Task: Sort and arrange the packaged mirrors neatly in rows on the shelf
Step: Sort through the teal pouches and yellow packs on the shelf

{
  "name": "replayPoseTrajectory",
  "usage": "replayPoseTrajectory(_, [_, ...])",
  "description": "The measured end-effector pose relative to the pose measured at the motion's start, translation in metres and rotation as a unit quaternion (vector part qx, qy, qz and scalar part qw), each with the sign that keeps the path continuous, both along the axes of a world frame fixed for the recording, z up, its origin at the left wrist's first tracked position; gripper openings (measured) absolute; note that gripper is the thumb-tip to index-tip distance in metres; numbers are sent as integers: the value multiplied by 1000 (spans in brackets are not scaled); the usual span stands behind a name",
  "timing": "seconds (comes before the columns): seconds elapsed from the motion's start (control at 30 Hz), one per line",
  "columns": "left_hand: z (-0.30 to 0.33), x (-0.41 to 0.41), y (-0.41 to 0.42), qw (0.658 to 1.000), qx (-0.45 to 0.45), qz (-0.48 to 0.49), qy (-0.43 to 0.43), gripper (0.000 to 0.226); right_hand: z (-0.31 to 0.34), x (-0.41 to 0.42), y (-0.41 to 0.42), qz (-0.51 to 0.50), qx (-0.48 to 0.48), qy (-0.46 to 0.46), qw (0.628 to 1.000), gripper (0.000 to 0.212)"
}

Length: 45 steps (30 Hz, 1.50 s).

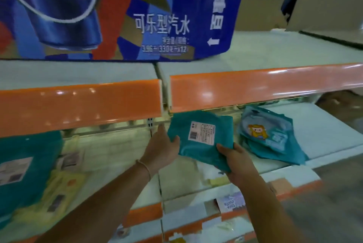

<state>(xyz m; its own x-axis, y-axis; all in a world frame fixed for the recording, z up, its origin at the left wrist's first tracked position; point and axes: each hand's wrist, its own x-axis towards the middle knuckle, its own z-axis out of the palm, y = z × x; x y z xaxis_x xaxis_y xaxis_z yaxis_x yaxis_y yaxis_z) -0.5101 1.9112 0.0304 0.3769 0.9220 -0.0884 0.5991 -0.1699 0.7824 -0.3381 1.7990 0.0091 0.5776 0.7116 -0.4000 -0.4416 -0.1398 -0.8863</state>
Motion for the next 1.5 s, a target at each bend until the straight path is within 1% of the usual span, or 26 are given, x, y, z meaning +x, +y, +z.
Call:
replayPoseTrajectory(0.07, [2, 27, -9, 998, 50, -42, 25, 59, 2, 27, -8, -42, 10, 10, 999, 24])
replayPoseTrajectory(0.13, [5, 51, -16, 993, 80, -74, 55, 60, 4, 52, -14, -80, 22, 18, 996, 22])
replayPoseTrajectory(0.2, [6, 74, -22, 988, 93, -106, 68, 55, 3, 76, -18, -115, 24, 20, 993, 21])
replayPoseTrajectory(0.27, [5, 96, -25, 984, 101, -137, 59, 49, 0, 98, -21, -155, 19, 21, 987, 21])
replayPoseTrajectory(0.37, [4, 123, -25, 978, 107, -171, 60, 44, -3, 126, -24, -209, 7, 25, 978, 26])
replayPoseTrajectory(0.47, [4, 141, -28, 972, 100, -195, 80, 54, -3, 148, -29, -230, -10, 34, 973, 31])
replayPoseTrajectory(0.6, [1, 152, -32, 967, 98, -218, 91, 55, -5, 166, -32, -228, -38, 14, 973, 34])
replayPoseTrajectory(0.67, [-1, 155, -35, 963, 98, -231, 94, 55, -5, 169, -31, -229, -73, -21, 971, 33])
replayPoseTrajectory(0.73, [-3, 156, -37, 962, 101, -236, 97, 56, -5, 168, -32, -224, -134, -102, 960, 34])
replayPoseTrajectory(0.8, [-4, 157, -38, 960, 103, -237, 104, 55, -9, 166, -34, -212, -176, -184, 943, 41])
replayPoseTrajectory(0.87, [-6, 157, -39, 960, 100, -239, 106, 53, -13, 165, -36, -204, -210, -236, 927, 49])
replayPoseTrajectory(0.97, [-11, 155, -39, 960, 102, -237, 112, 52, -19, 167, -42, -180, -310, -335, 871, 54])
replayPoseTrajectory(1.03, [-15, 152, -39, 960, 103, -235, 116, 53, -19, 164, -44, -157, -349, -376, 844, 55])
replayPoseTrajectory(1.17, [-20, 141, -37, 963, 101, -225, 111, 53, -15, 153, -43, -141, -348, -443, 814, 61])
replayPoseTrajectory(1.23, [-21, 132, -35, 965, 103, -215, 107, 53, -9, 143, -37, -127, -340, -475, 802, 61])
replayPoseTrajectory(1.37, [-17, 104, -27, 969, 113, -193, 104, 52, 2, 108, -13, -82, -289, -520, 799, 51])
replayPoseTrajectory(1.5, [-6, 54, -10, 972, 137, -156, 114, 54, 7, 55, 18, 2, -236, -561, 793, 45])
